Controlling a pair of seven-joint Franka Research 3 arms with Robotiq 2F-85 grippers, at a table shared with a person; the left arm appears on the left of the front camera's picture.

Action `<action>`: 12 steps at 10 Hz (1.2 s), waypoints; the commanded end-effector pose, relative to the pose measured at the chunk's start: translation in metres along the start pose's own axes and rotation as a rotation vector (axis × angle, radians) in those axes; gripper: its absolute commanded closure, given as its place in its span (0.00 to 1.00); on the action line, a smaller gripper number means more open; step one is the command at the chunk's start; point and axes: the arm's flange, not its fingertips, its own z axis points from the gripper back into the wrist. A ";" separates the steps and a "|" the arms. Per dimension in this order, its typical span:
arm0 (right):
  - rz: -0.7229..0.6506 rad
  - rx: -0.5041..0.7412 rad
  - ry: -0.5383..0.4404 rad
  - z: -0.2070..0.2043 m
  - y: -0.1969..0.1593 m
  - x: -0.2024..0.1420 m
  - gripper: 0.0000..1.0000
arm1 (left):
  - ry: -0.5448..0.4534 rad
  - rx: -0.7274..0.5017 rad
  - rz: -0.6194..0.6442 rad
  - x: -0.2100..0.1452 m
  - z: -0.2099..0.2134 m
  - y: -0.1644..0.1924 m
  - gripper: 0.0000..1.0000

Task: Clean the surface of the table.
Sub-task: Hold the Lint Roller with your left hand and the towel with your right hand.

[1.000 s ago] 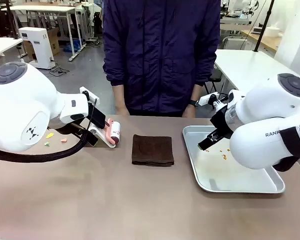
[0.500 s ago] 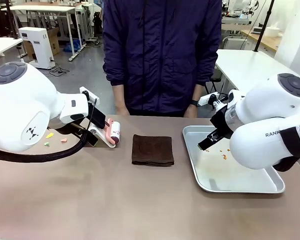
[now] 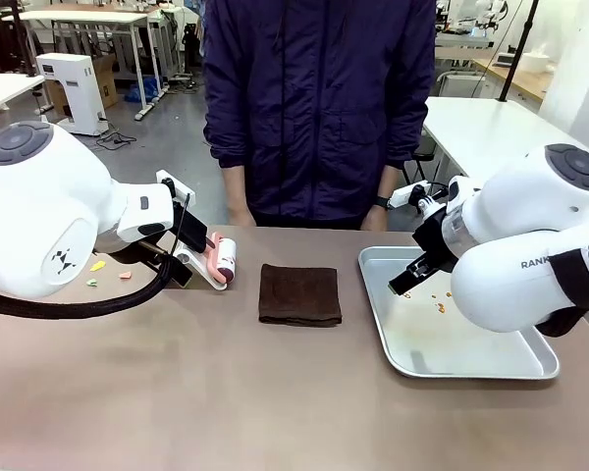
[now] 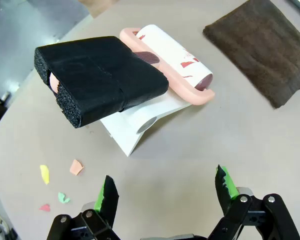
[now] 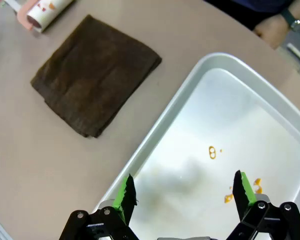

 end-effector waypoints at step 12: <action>-0.569 0.516 -0.027 0.157 -0.060 -0.073 0.00 | -0.063 -0.522 0.398 -0.035 0.148 0.046 0.00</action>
